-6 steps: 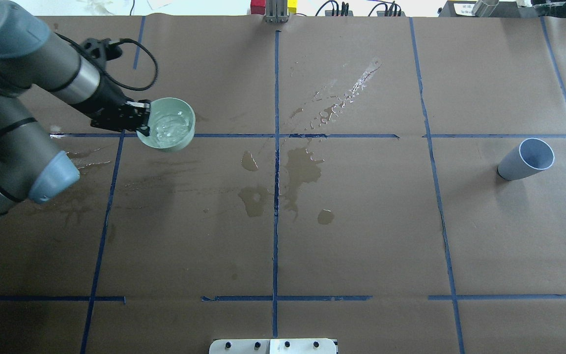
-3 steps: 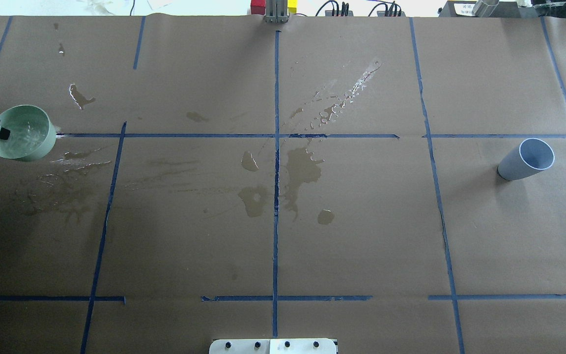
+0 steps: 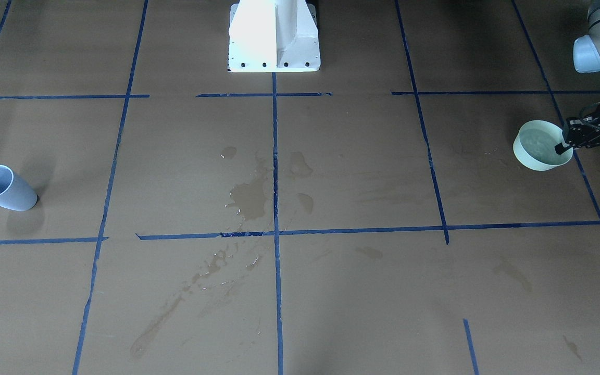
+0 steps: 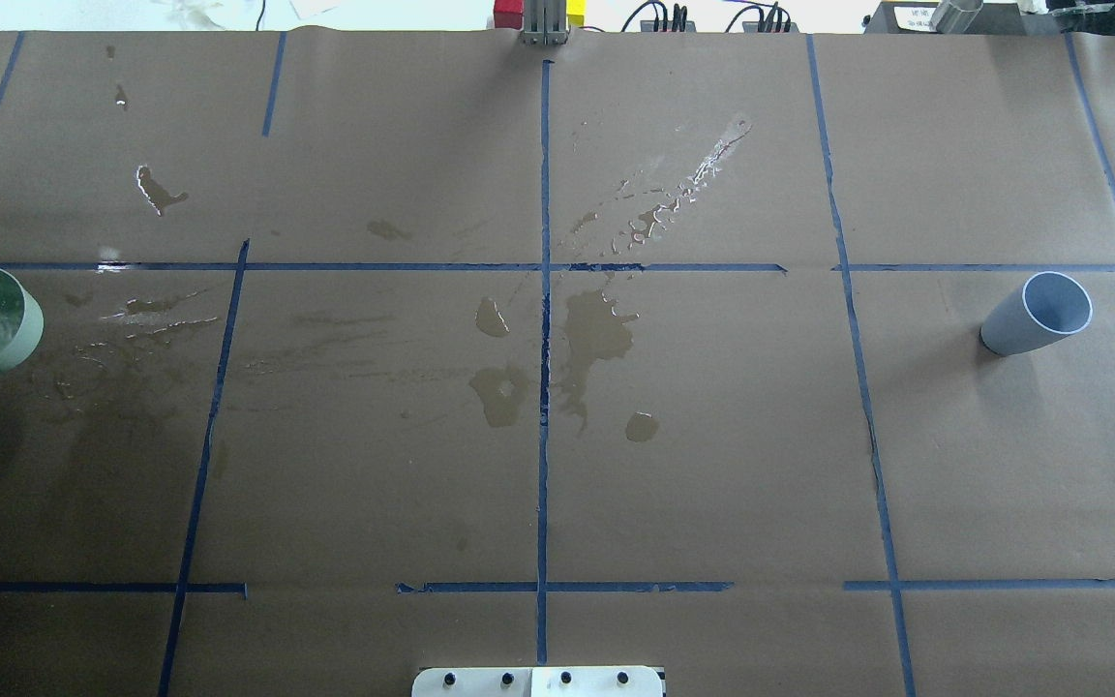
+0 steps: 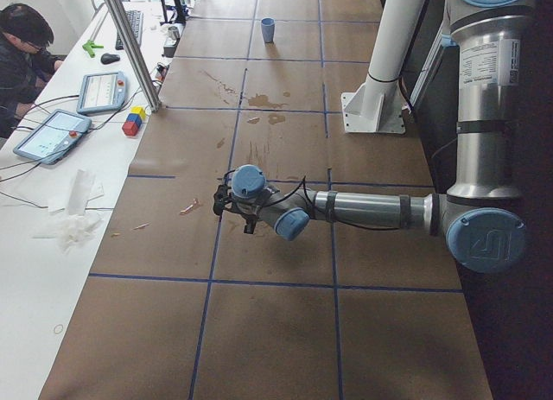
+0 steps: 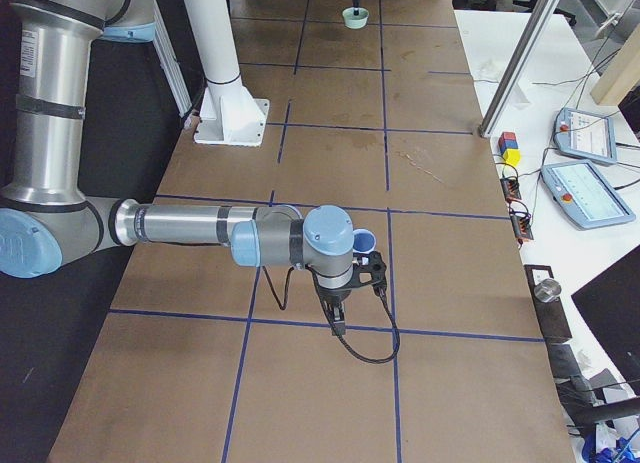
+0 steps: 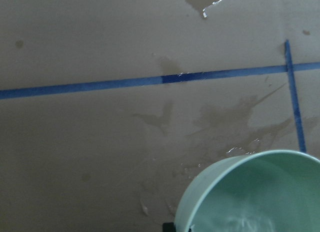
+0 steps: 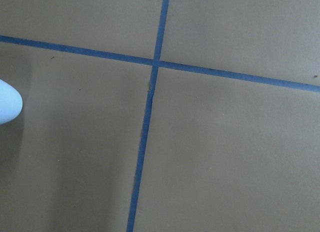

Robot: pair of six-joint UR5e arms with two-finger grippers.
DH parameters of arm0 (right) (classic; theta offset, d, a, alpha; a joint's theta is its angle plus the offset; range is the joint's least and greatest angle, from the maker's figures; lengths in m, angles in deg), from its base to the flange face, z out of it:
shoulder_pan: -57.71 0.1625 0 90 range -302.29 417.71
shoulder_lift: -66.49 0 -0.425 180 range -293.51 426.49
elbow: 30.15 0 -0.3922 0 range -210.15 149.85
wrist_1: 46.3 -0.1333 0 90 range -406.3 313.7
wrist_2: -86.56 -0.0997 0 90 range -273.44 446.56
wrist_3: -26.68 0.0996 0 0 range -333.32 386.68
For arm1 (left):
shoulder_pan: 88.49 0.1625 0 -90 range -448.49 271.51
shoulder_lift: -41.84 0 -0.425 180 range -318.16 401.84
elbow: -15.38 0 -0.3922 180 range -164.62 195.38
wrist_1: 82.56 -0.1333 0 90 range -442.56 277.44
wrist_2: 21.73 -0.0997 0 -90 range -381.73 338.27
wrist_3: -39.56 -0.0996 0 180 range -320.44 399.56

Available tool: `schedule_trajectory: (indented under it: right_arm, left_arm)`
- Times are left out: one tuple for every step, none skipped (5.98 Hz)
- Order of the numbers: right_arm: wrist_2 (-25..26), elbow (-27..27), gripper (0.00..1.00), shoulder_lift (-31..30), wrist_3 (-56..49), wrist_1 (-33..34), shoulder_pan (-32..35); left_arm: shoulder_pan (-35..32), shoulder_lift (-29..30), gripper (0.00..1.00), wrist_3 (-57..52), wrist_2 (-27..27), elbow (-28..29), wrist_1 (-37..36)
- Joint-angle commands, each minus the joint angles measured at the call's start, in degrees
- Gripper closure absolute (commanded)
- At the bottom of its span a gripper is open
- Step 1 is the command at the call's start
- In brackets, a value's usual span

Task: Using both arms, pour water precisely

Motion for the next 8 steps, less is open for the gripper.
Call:
schedule_trajectory:
  right_arm:
    - [0.08, 0.0, 0.0, -0.04, -0.08, -0.09, 0.0]
    - [0.17, 0.0, 0.0, 0.04, -0.08, 0.0, 0.0]
    - [0.17, 0.0, 0.0, -0.04, -0.08, 0.0, 0.0]
    - [0.08, 0.0, 0.0, -0.22, -0.08, 0.0, 0.0]
    - [0.17, 0.0, 0.0, -0.31, -0.08, 0.0, 0.0]
    - [0.17, 0.0, 0.0, -0.31, -0.08, 0.0, 0.0]
    - [0.08, 0.0, 0.0, -0.31, 0.01, -0.09, 0.0]
    - [0.17, 0.0, 0.0, -0.31, -0.08, -0.09, 0.0]
  left_arm:
    - [0.3, 2.51, 1.0, 8.53, -0.15, 6.77, 7.38]
    - [1.17, 2.88, 1.0, 8.82, -0.15, 7.31, 7.3]
    - [2.66, 3.84, 1.0, 9.35, -0.24, 7.93, 7.39]
    - [4.41, 4.37, 1.0, 11.36, -0.41, 7.85, 7.65]
    - [6.43, 4.46, 1.0, 11.55, -2.67, 7.76, 7.66]
    - [7.32, 4.38, 1.0, 11.46, -3.05, 7.93, 7.66]
    - [7.85, 4.38, 1.0, 11.38, -3.14, 8.02, 7.66]
    - [8.21, 4.38, 0.97, 11.38, -3.22, 8.54, 7.66]
